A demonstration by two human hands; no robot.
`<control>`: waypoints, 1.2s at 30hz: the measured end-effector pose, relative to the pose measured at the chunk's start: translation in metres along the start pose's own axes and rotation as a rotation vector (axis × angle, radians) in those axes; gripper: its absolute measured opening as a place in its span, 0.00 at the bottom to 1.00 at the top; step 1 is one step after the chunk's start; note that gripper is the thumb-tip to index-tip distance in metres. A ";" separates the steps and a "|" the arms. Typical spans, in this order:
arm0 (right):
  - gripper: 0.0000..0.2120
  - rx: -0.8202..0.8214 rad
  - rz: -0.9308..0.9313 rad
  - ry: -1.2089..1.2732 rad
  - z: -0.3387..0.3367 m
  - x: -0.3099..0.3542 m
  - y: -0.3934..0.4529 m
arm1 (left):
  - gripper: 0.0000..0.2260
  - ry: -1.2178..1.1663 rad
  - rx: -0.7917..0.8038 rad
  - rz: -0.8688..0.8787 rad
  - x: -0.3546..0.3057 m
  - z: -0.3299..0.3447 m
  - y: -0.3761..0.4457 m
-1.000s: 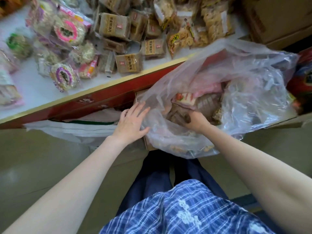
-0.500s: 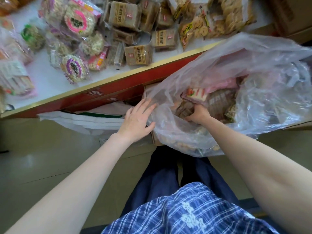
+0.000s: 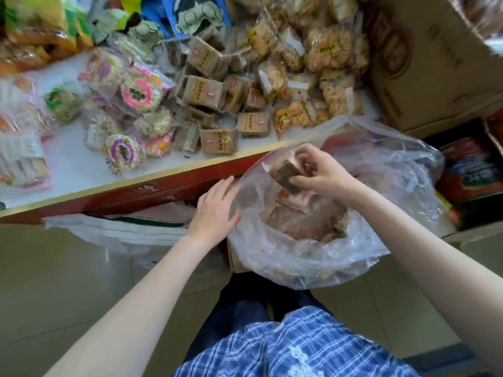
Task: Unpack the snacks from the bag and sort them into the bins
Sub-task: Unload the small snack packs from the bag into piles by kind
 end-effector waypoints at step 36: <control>0.21 -0.070 -0.211 -0.664 -0.016 0.033 0.061 | 0.24 0.094 0.031 -0.213 0.047 -0.044 0.060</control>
Point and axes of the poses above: each hand's wrist, its own y-axis towards the middle knuckle, its own z-axis out of the palm, x = y × z, the point moved 2 cm from there along y, towards the middle knuckle, and after that the axes turned 7 degrees about y, right-handed, at the moved point
